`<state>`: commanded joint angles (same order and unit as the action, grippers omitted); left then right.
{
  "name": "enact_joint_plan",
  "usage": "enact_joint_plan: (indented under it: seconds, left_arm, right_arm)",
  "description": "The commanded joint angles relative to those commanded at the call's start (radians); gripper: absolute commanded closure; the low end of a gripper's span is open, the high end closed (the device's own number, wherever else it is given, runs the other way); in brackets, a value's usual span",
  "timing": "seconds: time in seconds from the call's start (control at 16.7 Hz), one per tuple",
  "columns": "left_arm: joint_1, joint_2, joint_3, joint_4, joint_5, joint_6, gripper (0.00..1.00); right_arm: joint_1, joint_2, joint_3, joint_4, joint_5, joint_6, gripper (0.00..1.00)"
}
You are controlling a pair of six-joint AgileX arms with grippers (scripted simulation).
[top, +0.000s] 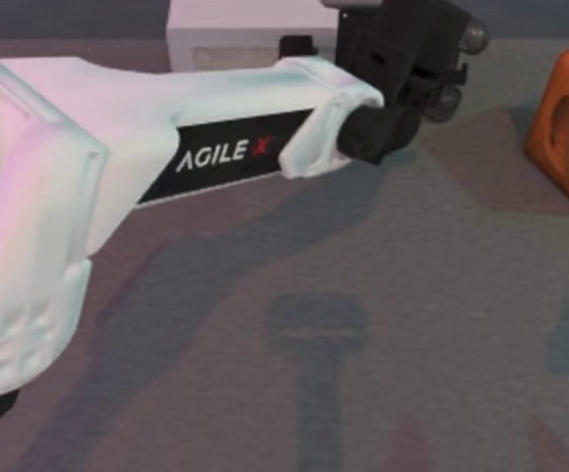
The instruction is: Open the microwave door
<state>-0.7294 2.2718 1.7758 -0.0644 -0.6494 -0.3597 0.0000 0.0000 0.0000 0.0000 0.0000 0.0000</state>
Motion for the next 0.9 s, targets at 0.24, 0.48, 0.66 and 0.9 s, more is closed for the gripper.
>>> enact_joint_plan:
  seconds: [0.24, 0.48, 0.66, 0.9]
  left_arm:
    - [0.0, 0.0, 0.0, 0.0, 0.0, 0.0, 0.68]
    - [0.0, 0.0, 0.0, 0.0, 0.0, 0.0, 0.98]
    - [0.0, 0.0, 0.0, 0.0, 0.0, 0.0, 1.0]
    - [0.0, 0.0, 0.0, 0.0, 0.0, 0.0, 1.0]
  right_arm:
    - [0.0, 0.0, 0.0, 0.0, 0.0, 0.0, 0.0]
    - [0.0, 0.0, 0.0, 0.0, 0.0, 0.0, 0.0]
    - [0.0, 0.0, 0.0, 0.0, 0.0, 0.0, 0.0]
    - [0.0, 0.0, 0.0, 0.0, 0.0, 0.0, 0.0]
